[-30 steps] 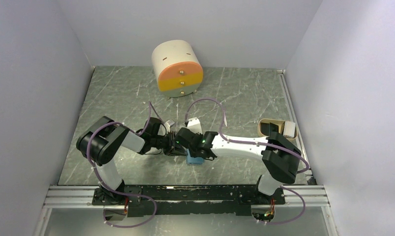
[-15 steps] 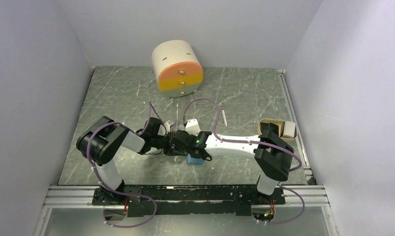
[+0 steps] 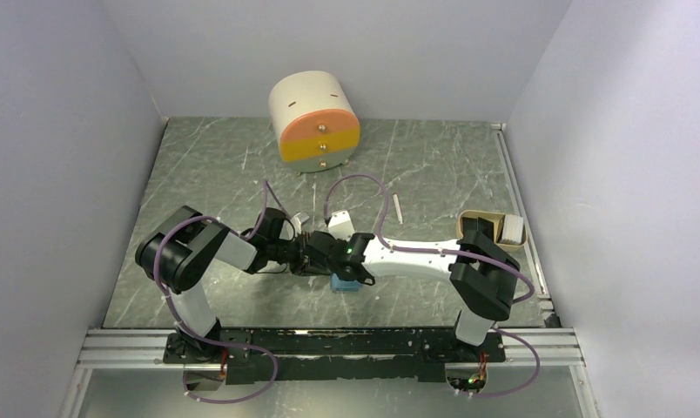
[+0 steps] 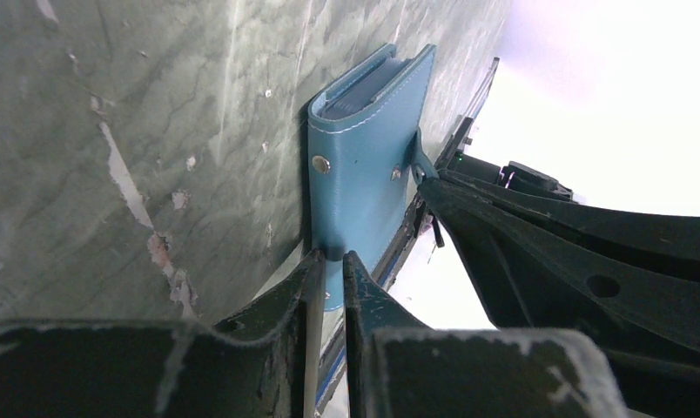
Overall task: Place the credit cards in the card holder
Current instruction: Close the card holder at the center of the board.
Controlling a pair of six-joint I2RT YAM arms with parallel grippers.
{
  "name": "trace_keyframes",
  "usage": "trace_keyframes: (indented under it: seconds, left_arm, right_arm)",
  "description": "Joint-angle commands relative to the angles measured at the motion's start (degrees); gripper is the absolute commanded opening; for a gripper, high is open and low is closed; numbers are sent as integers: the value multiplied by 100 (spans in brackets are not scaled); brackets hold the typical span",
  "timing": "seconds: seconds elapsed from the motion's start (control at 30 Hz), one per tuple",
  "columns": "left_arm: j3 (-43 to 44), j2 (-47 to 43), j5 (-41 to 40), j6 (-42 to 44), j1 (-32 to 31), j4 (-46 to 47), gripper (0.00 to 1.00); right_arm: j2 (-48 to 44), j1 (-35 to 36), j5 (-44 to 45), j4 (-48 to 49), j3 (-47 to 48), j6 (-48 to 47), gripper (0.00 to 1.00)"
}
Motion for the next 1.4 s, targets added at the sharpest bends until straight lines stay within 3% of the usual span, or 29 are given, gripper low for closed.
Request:
trace_keyframes:
  seconds: [0.0,1.37]
  left_arm:
    - [-40,30,186,16,2,268,18]
    - [-88,126,239,-57,4,459,18]
  right_arm:
    - [66,53,52,195,72,-43,0]
    - [242,85,237,288,182,78,0]
